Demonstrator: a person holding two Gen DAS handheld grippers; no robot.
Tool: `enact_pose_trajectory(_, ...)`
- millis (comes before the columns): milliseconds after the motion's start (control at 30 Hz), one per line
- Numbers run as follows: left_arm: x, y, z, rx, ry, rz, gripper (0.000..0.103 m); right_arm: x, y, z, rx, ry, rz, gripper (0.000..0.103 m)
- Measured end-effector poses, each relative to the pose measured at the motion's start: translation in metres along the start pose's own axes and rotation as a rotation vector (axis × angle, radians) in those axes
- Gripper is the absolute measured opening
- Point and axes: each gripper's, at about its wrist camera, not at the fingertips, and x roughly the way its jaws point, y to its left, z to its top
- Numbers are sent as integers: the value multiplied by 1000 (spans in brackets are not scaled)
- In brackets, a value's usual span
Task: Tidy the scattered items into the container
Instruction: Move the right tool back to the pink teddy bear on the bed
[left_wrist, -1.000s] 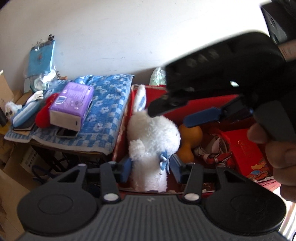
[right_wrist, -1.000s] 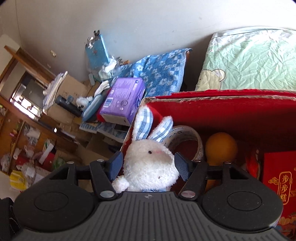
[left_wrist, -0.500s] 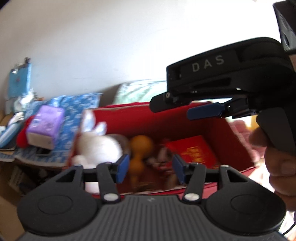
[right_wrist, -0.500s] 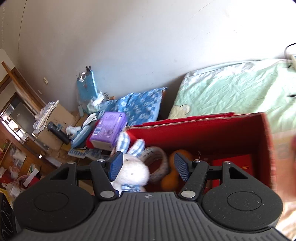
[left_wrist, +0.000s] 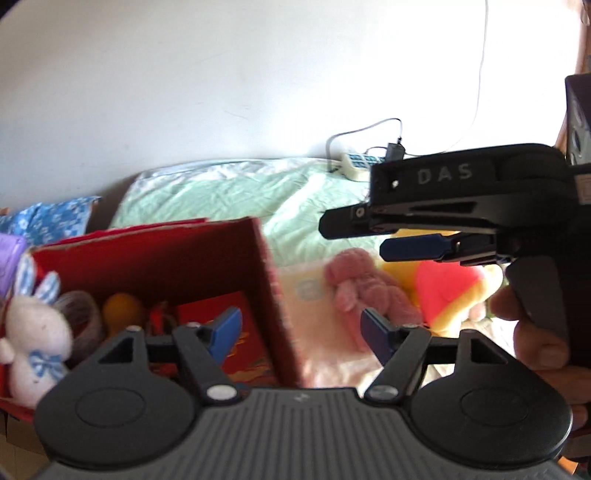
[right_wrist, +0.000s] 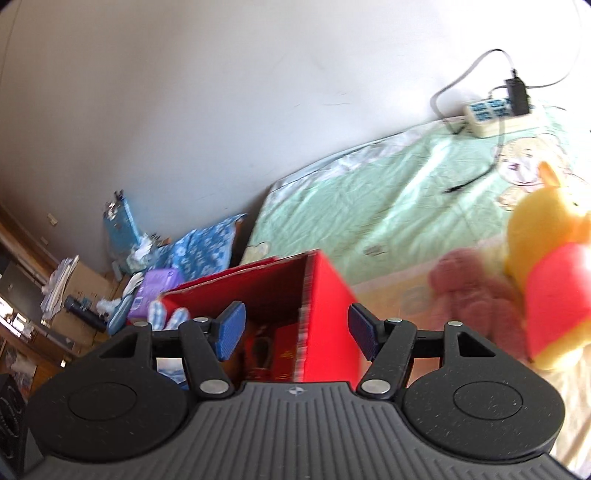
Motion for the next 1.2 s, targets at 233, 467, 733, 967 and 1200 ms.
enact_pose_trajectory(233, 43, -58, 9, -9, 76, -69, 92, -10, -68, 8, 66, 22, -82, 66)
enact_pose_trajectory(467, 88, -72, 4, -111, 192, -48, 95, -10, -111, 10, 92, 84, -88, 66)
enact_pose_trajectory(733, 114, -75, 8, -88, 248, 95, 95, 2, -116, 17, 63, 117, -23, 66)
enact_pose_trajectory(967, 140, -66, 2, -121, 322, 139, 95, 25, -109, 22, -18, 126, -27, 65)
enact_pose_trajectory(1200, 158, -64, 4, -108, 356, 180, 95, 33, -117, 25, -146, 106, -160, 64)
